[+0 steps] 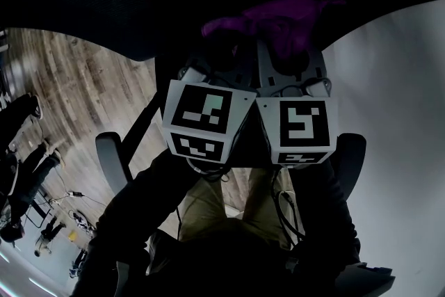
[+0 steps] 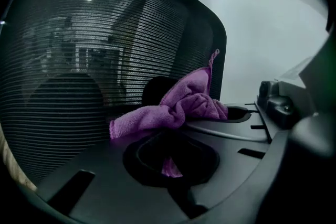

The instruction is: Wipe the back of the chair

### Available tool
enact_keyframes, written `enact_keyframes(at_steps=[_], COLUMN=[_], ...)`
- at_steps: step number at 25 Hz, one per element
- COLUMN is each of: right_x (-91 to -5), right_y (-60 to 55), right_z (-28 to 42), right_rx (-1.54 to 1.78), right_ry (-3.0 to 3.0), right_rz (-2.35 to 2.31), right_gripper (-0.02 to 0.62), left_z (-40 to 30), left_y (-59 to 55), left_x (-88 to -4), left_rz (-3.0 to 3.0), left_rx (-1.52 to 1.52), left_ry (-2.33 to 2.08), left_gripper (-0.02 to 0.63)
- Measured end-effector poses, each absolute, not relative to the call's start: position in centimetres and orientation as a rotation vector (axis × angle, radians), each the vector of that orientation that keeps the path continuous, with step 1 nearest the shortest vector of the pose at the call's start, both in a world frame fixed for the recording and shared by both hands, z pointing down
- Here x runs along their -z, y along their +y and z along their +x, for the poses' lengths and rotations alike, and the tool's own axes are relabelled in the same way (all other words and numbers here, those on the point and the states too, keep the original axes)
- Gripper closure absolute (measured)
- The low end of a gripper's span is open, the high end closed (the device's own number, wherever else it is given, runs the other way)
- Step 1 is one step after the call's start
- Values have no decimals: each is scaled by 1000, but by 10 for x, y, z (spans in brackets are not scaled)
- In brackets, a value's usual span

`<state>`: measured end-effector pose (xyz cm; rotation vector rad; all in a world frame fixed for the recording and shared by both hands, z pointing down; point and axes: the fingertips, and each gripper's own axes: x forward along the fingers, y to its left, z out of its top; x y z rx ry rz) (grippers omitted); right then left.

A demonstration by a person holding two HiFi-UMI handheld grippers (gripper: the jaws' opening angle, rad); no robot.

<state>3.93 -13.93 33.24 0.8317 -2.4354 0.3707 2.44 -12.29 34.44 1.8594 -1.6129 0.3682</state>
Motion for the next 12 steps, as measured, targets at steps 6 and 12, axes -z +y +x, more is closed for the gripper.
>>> enact_keyframes(at_steps=[6, 12], right_x=[-334, -336], right_y=[-153, -160], right_z=[70, 81], right_rx=[-378, -374], right_ry=[-2433, -2422], right_rz=[848, 866], right_gripper=[532, 532], left_z=[55, 65], left_y=[-137, -144], left_x=[-346, -349], left_rz=[1871, 1885], left_rx=[-377, -375], left_ry=[-1603, -1586], left_gripper=[611, 611])
